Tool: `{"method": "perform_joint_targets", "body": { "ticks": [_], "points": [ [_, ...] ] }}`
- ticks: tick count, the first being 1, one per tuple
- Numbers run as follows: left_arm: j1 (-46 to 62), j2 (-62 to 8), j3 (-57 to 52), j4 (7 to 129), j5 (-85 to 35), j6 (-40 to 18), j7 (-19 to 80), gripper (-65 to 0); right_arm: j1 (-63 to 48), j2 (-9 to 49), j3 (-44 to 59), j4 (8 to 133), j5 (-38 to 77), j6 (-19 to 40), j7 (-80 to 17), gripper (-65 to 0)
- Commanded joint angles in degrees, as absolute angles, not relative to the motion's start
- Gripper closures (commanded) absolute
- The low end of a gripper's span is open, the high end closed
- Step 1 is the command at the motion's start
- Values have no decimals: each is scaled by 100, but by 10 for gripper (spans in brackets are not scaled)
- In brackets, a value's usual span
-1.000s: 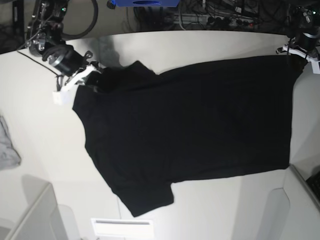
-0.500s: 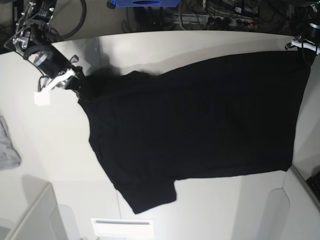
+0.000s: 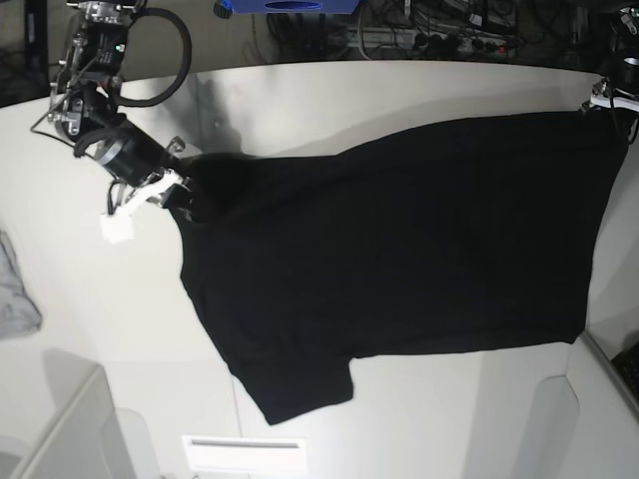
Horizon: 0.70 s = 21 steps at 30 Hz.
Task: Fold the T-shirt properly
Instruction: 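Lift the shirt with both grippers and drag it to straighten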
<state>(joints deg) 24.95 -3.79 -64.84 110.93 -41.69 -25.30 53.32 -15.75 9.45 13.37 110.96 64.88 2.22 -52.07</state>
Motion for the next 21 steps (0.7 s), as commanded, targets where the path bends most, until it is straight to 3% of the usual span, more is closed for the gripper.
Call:
{"method": "perform_joint_targets", "body": {
  "ticks": [1, 5, 21],
  "points": [
    [2457, -453, -6510, 11169, -4233, -2536, 5174, 0, -1499, 989, 1244, 11178, 6554, 259, -5103, 0],
    [2308, -462, -6510, 11160, -4233, -2492, 5244, 0, -1393, 980, 1112, 11152, 6422, 251, -5095, 0],
    [1051, -470, -6519, 11116, -4224, -1007, 6237, 0, -1068, 919, 1112, 10615, 6413, 251, -5095, 0]
  ]
}}
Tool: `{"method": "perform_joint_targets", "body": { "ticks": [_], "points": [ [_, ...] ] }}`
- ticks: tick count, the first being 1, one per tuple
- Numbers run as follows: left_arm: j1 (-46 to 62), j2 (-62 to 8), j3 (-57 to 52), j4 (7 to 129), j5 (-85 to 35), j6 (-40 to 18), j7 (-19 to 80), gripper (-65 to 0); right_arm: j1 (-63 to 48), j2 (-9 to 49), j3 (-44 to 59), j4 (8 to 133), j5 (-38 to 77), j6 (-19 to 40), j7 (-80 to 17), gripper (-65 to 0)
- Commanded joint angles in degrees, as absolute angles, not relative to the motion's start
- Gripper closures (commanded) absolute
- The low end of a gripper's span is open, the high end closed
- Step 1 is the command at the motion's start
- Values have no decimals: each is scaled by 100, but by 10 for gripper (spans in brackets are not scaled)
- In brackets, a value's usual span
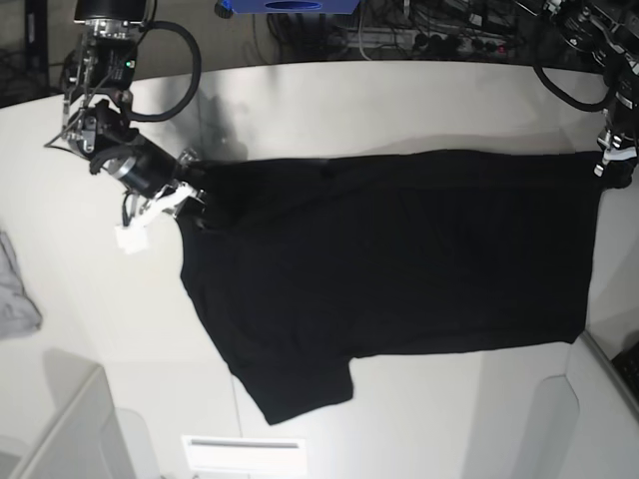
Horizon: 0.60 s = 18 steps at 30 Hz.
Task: Fold the T-shirt properly
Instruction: 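Lift the shirt with both grippers and drag it to straighten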
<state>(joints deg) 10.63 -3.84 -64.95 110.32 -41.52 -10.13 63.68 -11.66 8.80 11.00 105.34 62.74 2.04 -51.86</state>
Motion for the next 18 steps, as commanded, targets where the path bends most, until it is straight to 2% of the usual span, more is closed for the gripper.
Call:
{"method": "perform_joint_targets", "body": {
  "ticks": [1, 14, 18],
  "points": [
    [1007, -470, -6519, 11108, -4224, -910, 6237, 0, -1051, 919, 1103, 10607, 6413, 251, -5095, 0],
    [716, -716, -6440, 10158, -4215, -778, 6114, 0, -681, 919, 673, 10255, 6413, 242, -5086, 0],
    [611, -716, -6431, 9895, -3969, -435, 5868, 0, -549, 910, 673, 10053, 6413, 242, -5086, 0]
  ]
}}
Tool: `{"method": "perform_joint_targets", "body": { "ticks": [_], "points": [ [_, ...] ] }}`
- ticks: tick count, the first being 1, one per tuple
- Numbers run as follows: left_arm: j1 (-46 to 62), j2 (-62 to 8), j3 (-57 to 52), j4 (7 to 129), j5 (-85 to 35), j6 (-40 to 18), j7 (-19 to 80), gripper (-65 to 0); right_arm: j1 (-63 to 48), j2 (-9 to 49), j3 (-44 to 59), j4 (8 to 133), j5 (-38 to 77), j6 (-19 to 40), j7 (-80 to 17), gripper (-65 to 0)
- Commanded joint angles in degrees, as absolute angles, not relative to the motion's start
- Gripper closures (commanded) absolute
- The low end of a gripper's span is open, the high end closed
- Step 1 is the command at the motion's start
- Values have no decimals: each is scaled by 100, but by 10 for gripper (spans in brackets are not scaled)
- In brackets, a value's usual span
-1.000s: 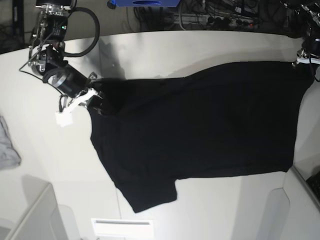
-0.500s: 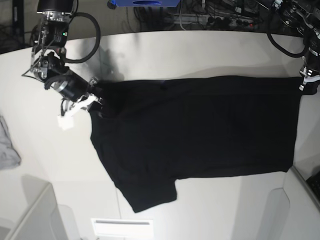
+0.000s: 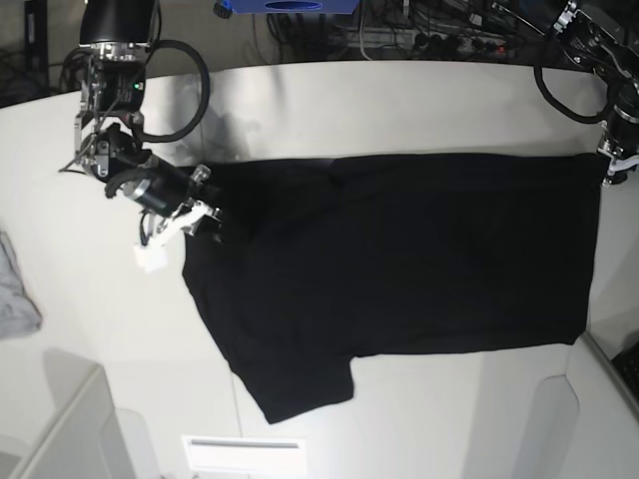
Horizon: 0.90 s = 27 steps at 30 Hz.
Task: Fold the T-shirt properly
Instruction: 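Lift the shirt with both grippers and drag it to straighten, then pull the shirt's collar edge taut between both grippers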
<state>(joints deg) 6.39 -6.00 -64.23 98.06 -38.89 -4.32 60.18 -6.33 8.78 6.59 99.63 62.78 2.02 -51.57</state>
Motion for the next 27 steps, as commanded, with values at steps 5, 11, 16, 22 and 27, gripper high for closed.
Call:
{"method": "perform_joint_targets", "body": {
  "ticks": [5, 11, 16, 22, 27],
  "points": [
    [330, -716, -6193, 9692, -3433, -426, 5859, 0, -426, 910, 681, 9956, 6404, 242, -5086, 0],
    [-4, -716, -6062, 9253, -2941, -426, 5842, 0, -259, 910, 673, 9587, 6404, 242, -5033, 0],
    [-198, -716, -6062, 8989, -2782, -435, 5842, 0, -163, 927, 655, 9393, 6404, 242, -4945, 0],
    [-207, -716, -6053, 8945, -2747, -435, 5552, 0, -13, 910, 444, 9314, 5991, 242, -4927, 0],
    [-198, -840, -5736, 8673, -2747, -426, 5358, 0, 22, 708, 479, 9305, 5560, 259, -4927, 0]
  ]
}}
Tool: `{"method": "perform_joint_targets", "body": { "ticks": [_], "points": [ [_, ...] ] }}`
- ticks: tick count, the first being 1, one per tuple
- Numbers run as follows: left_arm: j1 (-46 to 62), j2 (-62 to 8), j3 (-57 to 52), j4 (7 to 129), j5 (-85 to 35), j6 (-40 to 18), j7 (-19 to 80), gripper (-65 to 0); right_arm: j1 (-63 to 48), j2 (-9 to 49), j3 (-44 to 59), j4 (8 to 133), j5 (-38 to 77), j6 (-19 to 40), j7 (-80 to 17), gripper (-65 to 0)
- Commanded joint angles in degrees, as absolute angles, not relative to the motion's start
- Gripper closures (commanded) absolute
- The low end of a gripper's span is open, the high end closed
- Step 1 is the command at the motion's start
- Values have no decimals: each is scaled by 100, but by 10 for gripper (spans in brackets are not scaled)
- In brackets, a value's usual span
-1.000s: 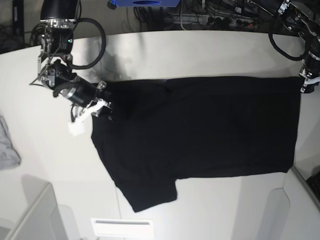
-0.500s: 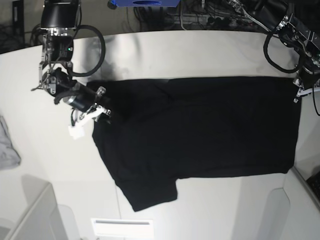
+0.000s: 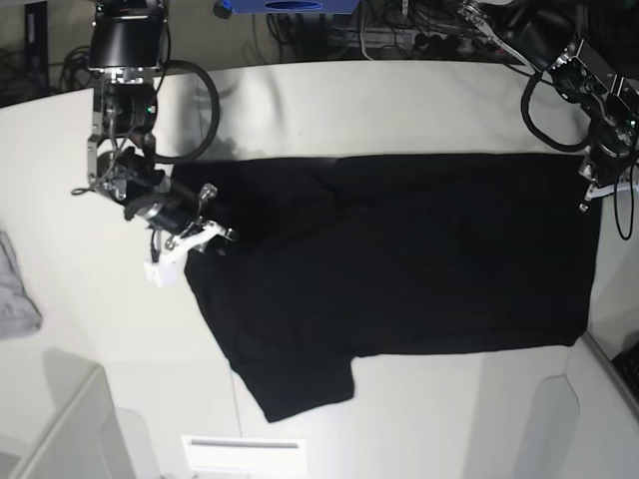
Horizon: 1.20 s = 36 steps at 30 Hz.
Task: Fold the T-shirt properly
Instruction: 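Pull the shirt's collar edge taut between both grippers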
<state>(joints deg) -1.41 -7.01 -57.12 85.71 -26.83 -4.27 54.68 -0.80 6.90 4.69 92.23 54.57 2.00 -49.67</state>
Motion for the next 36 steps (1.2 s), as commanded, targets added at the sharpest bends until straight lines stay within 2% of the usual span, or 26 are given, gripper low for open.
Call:
{"method": "perform_joint_targets", "body": {
  "ticks": [1, 16, 19, 20, 22, 26, 28, 30, 33, 36],
  "points": [
    [-189, -884, -5666, 8637, -2747, -426, 5332, 0, 48, 681, 479, 9305, 5508, 259, -4927, 0],
    [-180, -910, -5569, 8576, -2747, -426, 5156, 0, 84, 664, 488, 9077, 5499, 251, -4848, 0],
    [-171, -910, -5569, 8576, -2747, -426, 5156, 0, -4, 664, 488, 9112, 5508, 259, -4514, -177],
    [-171, -910, -5569, 8576, -2747, -435, 5156, -33, -31, 664, 488, 9112, 5508, 259, -4435, -219],
    [-163, -910, -5569, 8576, -2747, -435, 5156, -151, -75, 664, 488, 9112, 5508, 259, -4286, -273],
    [-198, -919, -5596, 8576, -2774, -453, 5156, -370, -180, 664, 488, 9130, 5508, 268, -4031, -278],
    [-207, -927, -5578, 8629, -2791, -462, 5147, -446, -259, 664, 488, 9288, 5508, 268, -3785, -278],
    [-207, -1024, -5569, 8655, -2809, -462, 5147, -492, -479, 664, 488, 9552, 5508, 251, -3486, -278],
    [-189, -1059, -5587, 8875, -2809, -602, 5147, -495, -857, 664, 488, 10070, 5490, 233, -3055, -278],
    [40, -1042, -5684, 9262, -2809, -1112, 5156, -495, -1288, 673, 488, 10466, 5490, 154, -2809, -276]
  ]
}}
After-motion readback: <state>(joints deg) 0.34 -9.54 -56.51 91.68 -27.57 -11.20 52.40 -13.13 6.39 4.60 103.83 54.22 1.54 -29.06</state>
